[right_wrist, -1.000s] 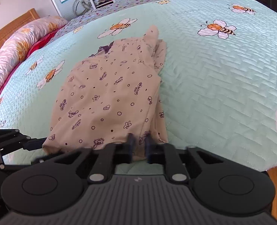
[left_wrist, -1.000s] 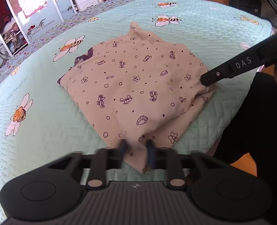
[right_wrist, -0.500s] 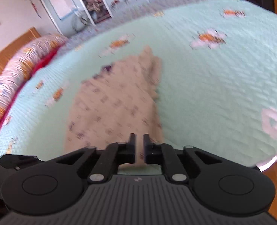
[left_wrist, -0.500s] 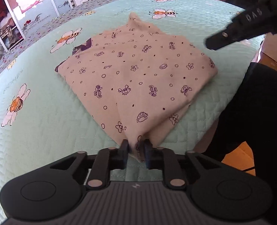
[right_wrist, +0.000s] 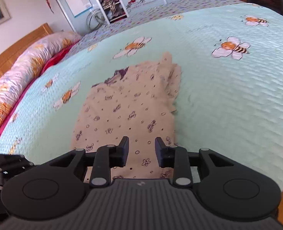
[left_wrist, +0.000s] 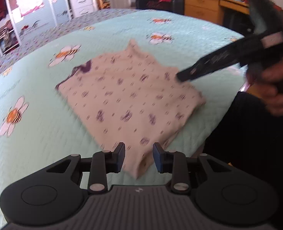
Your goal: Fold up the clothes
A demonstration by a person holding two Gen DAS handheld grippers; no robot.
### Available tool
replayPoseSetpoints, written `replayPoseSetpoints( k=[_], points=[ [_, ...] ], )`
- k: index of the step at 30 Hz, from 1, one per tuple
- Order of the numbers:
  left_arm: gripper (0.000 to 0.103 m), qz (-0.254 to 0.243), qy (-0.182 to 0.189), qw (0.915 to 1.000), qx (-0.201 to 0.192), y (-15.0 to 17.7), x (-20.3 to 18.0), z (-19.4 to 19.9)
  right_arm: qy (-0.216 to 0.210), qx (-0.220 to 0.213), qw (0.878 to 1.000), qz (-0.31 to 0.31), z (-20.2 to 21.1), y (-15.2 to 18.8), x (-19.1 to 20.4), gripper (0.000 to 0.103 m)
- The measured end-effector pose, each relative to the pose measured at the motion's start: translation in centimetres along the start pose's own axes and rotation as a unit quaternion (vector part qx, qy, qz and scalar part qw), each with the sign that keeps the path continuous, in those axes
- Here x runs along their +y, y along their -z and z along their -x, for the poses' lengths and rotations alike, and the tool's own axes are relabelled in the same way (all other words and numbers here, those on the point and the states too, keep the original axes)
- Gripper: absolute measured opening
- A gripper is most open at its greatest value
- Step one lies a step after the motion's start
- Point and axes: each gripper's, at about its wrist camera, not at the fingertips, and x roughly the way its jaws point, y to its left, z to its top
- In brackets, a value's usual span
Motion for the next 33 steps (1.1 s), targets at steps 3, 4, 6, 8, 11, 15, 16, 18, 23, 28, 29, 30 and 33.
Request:
replayPoseSetpoints(
  k=[3,4,6,8,11,15,16,18,23,28,29,30,33],
  points=[
    [0.037,0.002,0.031,0.9993,0.022,0.2,-0.3,-1.7,0.041,0.016,0.999,-0.031,-1.9,-0.2,-2.0,0.033],
    [0.037,0.005,0.038,0.9985,0.040,0.6,-0.4,-2.4,0.062,0.019,0.997,-0.049,-2.4,-0.3,-3.1,0.033],
    [0.036,0.014,0.046,0.9978,0.046,1.1,-0.6,-2.8,0.033,-0.010,0.998,-0.060,-0.7,-0.9,-2.8,0.034],
    [0.036,0.019,0.053,0.9978,0.035,1.0,-0.8,-2.5,0.004,-0.038,0.998,-0.047,0.7,-1.7,-1.6,0.034],
    [0.037,0.004,0.052,0.9986,0.009,-0.5,-1.3,-1.8,-0.009,-0.027,0.998,-0.048,-2.3,-3.1,-2.0,0.053],
    [0.048,0.006,0.041,0.9986,0.033,-1.4,-0.7,-3.3,-0.024,-0.011,0.998,-0.052,-6.4,-5.0,-2.6,0.055],
    [0.047,0.016,0.036,0.9983,0.042,-1.0,-0.3,-3.7,-0.028,-0.007,0.998,-0.053,-7.4,-5.4,-2.7,0.054],
    [0.044,0.042,0.034,0.9972,0.052,-0.5,0.4,-4.1,-0.017,-0.014,0.996,-0.087,-7.3,-6.4,-4.3,0.056],
    [0.046,0.079,0.053,0.9952,0.023,-2.1,2.1,-3.6,-0.081,-0.076,0.990,-0.087,-4.9,-8.4,-3.6,0.056],
    [0.046,0.118,0.041,0.9917,0.032,-3.6,4.1,-5.5,-0.075,-0.027,0.992,-0.097,-11.8,-10.9,-5.2,0.058],
    [0.046,0.125,0.040,0.9907,0.035,-3.5,4.3,-5.7,-0.045,-0.020,0.993,-0.111,-13.2,-11.2,-6.5,0.057],
    [0.046,0.128,0.041,0.9904,0.033,-3.4,4.3,-5.6,-0.033,-0.025,0.990,-0.133,-13.8,-11.4,-7.7,0.057],
    [0.046,0.133,0.046,0.9899,0.020,-3.4,4.7,-5.1,-0.073,-0.061,0.980,-0.174,-12.4,-11.5,-8.8,0.058]
  ],
)
